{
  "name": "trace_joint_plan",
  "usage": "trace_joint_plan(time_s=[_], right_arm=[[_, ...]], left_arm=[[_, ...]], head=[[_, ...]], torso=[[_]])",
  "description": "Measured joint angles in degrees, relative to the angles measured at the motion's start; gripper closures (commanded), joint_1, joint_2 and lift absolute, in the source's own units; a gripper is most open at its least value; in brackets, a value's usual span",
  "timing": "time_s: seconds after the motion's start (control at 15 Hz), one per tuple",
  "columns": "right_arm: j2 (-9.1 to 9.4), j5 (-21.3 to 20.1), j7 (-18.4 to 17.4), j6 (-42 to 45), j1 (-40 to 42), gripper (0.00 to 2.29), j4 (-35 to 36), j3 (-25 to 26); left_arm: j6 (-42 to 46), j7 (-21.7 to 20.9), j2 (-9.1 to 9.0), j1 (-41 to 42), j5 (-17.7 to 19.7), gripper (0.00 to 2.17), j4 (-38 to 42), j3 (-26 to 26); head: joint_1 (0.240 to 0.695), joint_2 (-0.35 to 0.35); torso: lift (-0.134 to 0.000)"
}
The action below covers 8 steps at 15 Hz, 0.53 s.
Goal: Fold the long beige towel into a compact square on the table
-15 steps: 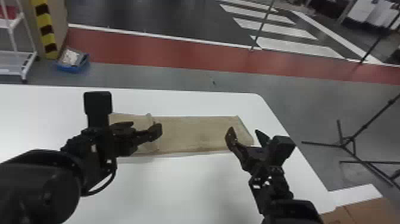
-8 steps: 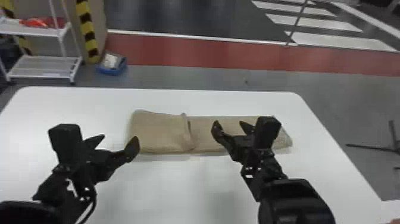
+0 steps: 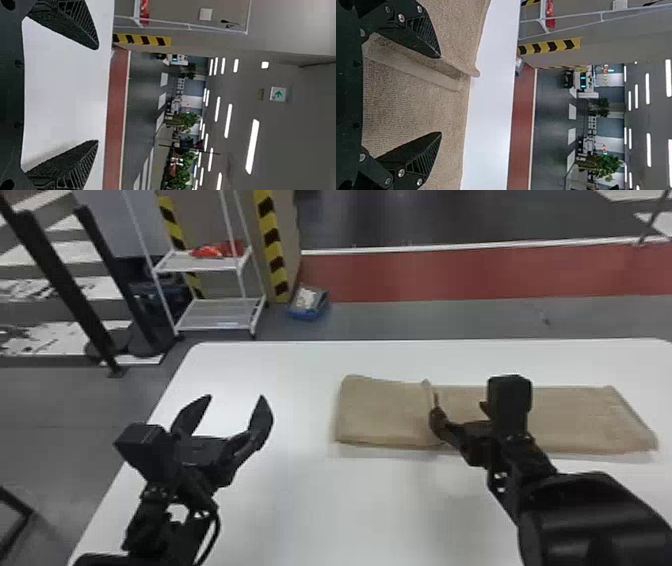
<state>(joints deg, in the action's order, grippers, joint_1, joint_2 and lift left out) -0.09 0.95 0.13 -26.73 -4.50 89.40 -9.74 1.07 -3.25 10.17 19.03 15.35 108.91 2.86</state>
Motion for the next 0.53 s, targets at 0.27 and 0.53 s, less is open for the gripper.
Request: trace_joint_plan(time_s=[0.27, 0.53], right_arm=[[0.00, 0.9, 0.3, -0.4, -1.7, 0.29, -2.3, -1.2], [0.00, 2.7, 0.4, -0.3, -2.4, 0.29, -2.4, -2.4]], left_arm=[[1.6, -0.1, 0.27, 0.4, -0.1, 0.03, 0.1, 0.1], [1.7, -0.1, 0.46, 0.9, -0.6, 0.03, 0.1, 0.0]], head=[[0.695, 0.154], [0.695, 0.171]], torso=[[-0.123], [-0.123]])
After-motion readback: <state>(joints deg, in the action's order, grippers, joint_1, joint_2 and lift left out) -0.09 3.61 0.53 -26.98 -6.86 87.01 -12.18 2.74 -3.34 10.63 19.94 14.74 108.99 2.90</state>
